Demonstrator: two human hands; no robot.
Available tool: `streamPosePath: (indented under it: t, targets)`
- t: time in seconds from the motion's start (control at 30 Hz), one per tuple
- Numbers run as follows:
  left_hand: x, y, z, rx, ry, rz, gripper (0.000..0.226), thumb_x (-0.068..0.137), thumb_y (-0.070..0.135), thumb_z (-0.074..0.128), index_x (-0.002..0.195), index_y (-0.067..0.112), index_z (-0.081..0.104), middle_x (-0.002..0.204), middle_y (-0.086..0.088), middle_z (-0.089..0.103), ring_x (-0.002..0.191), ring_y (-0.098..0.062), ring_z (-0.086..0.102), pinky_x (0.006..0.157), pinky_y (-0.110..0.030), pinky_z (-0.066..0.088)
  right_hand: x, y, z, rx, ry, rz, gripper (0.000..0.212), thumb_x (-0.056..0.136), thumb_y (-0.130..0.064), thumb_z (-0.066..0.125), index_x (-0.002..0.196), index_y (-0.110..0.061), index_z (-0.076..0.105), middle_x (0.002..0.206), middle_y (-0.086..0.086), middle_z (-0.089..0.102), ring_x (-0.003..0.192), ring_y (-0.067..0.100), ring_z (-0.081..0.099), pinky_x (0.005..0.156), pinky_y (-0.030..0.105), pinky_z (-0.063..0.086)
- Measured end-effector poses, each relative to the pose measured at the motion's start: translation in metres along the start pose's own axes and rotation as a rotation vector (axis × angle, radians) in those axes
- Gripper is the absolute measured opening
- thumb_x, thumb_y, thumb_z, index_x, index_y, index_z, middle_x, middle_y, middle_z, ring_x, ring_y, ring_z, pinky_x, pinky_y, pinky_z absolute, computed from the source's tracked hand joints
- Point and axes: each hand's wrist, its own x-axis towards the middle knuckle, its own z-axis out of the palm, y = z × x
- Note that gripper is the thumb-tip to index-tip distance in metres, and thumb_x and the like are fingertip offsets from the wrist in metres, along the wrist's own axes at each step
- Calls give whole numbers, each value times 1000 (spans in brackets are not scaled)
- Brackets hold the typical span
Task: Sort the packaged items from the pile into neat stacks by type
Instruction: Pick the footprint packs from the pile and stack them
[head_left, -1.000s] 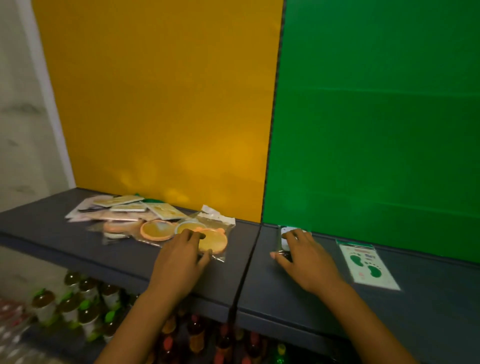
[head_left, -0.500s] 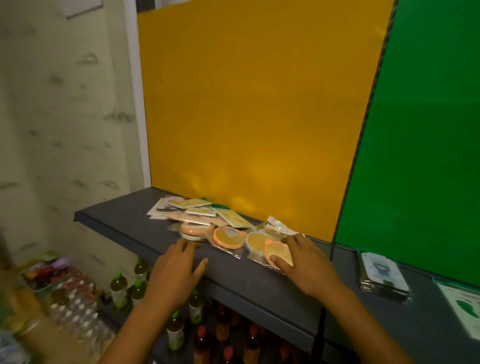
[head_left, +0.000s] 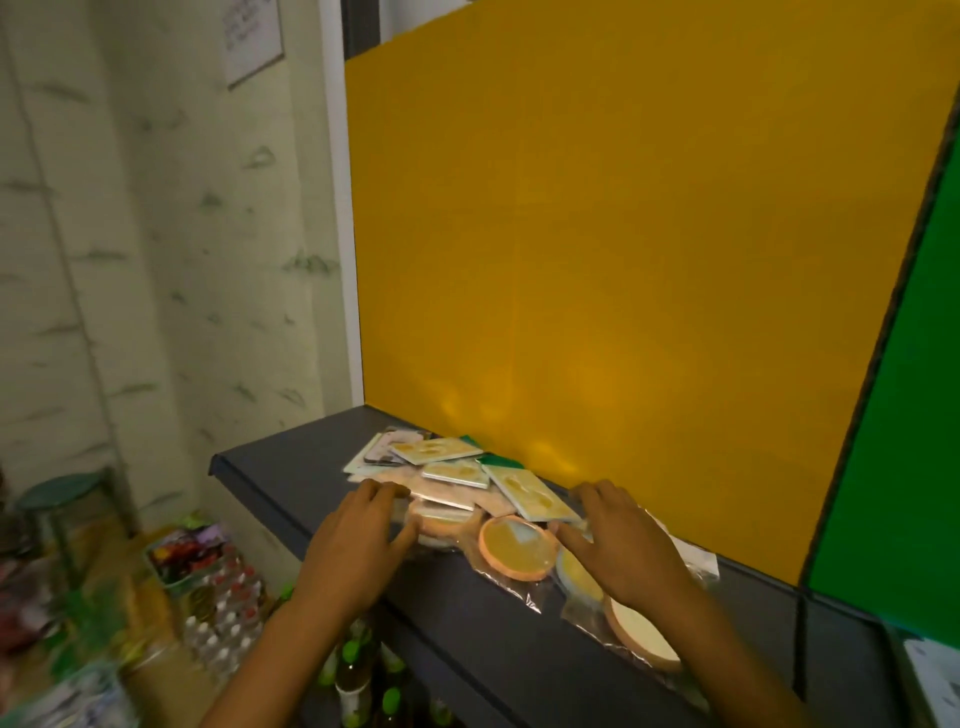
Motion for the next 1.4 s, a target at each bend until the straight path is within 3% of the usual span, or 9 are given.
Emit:
streamPosePath:
  t: [0.4, 0.57, 0.83, 0.93, 1.1, 1.27, 1.4]
  targets:
    - [60, -41, 43, -111, -50, -68, 42, 92, 49, 48, 131, 32, 47, 135, 6, 47, 117, -14, 51, 90, -31, 48, 61, 4, 45, 73, -75, 18, 52, 93, -59, 41, 135, -28, 42, 133, -5, 50, 119, 13, 49, 96, 28, 46]
    - [106, -68, 53, -167, -73, -49, 40, 91, 45, 49, 129, 32, 48, 132, 5, 49, 108, -15, 54, 87, -36, 51, 95, -8, 57, 29, -52, 4, 49, 94, -55, 40, 132, -25, 46, 128, -1, 53, 115, 16, 49, 93, 29, 43]
    - [205, -113, 78, -248, -176, -54, 41, 88, 42, 53, 126, 28, 54, 129, -4, 54, 110, -21, 55, 91, -39, 49, 144, -27, 73, -3, -45, 98, 45, 95, -51, 45, 130, -23, 46, 127, 1, 52, 117, 20, 48, 92, 33, 41]
    - [231, -125, 96, -155, -270, -49, 45, 86, 47, 53, 125, 24, 55, 125, -8, 58, 113, -26, 53, 93, -39, 46, 153, -32, 79, -2, -35, 132, 46, 95, -51, 45, 131, -23, 45, 126, 0, 51, 117, 20, 47, 91, 33, 41]
    - [253, -132, 121, 42, -394, 35, 46, 78, 63, 51, 104, 25, 55, 110, -6, 62, 104, -26, 55, 83, -39, 48, 149, -32, 86, -5, -44, 212, 44, 95, -51, 45, 129, -22, 46, 122, 2, 51, 115, 22, 47, 89, 34, 41]
    - [267, -124, 120, 75, -425, 27, 63, 78, 63, 60, 123, 20, 54, 122, -6, 62, 110, -23, 59, 88, -33, 46, 141, -28, 80, -23, -14, 273, 43, 95, -50, 47, 125, -19, 49, 120, 4, 51, 112, 23, 48, 89, 36, 42]
    - [275, -123, 114, 13, -541, -17, 70, 75, 67, 61, 122, 16, 55, 124, -8, 62, 108, -23, 59, 87, -32, 48, 133, -26, 71, -22, 9, 286, 44, 94, -51, 47, 126, -20, 48, 121, 2, 50, 113, 21, 47, 88, 35, 43]
